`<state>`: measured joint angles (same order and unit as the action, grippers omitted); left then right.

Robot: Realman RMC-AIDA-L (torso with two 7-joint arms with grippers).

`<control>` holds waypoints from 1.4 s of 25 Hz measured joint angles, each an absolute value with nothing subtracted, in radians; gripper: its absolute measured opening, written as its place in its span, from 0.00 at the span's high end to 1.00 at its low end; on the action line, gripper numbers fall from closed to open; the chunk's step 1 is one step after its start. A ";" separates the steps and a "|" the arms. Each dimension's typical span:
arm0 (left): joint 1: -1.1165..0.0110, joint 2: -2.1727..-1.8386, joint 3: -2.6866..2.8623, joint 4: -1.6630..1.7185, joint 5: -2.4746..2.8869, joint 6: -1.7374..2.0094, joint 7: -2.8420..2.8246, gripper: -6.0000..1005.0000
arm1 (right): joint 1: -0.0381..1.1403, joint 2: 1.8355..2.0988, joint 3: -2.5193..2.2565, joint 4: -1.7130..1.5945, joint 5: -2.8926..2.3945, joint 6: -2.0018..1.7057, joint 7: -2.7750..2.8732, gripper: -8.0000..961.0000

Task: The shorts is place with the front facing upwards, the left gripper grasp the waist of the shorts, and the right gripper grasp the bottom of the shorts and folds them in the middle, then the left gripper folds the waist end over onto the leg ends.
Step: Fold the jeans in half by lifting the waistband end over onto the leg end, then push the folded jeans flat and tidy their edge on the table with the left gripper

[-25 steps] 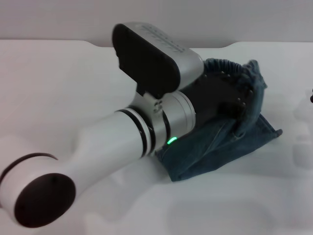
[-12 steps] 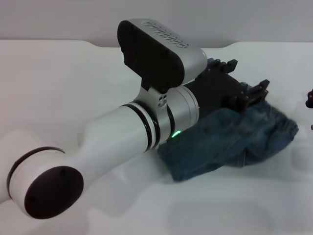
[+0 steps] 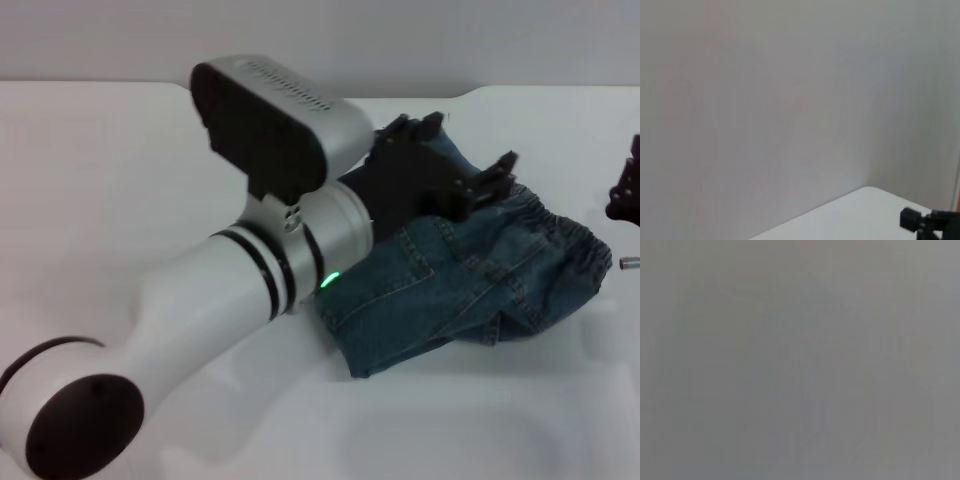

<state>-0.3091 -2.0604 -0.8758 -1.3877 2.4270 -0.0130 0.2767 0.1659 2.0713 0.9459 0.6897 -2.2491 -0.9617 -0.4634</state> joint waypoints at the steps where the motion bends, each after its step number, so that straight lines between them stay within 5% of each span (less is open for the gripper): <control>1: -0.302 -2.060 -0.876 -1.381 2.427 -0.001 0.277 0.15 | 0.162 2.071 0.943 0.703 -2.255 -0.962 -0.463 0.99; 13: -0.208 -2.059 -0.793 -1.318 2.428 0.070 0.278 0.16 | 0.117 2.071 0.959 0.758 -2.323 -0.966 -0.467 0.99; 25: -0.236 -2.067 -0.665 -1.003 2.421 0.545 0.150 0.17 | -0.146 2.070 1.067 0.846 -2.333 -1.114 -0.395 0.99; 27: -0.263 -2.067 -0.647 -0.943 2.422 0.598 0.060 0.36 | -0.171 2.071 1.065 0.829 -2.334 -1.146 -0.350 0.99; 35: -0.308 -2.066 -0.552 -0.860 2.444 0.686 -0.094 0.67 | -0.185 2.074 1.056 0.793 -2.332 -1.176 -0.317 0.99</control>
<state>-0.3075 -2.0658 -0.5520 -0.8603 2.4444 0.6858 -0.0943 -0.1846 2.0745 1.0557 0.7928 -2.3319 -1.1759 -0.3170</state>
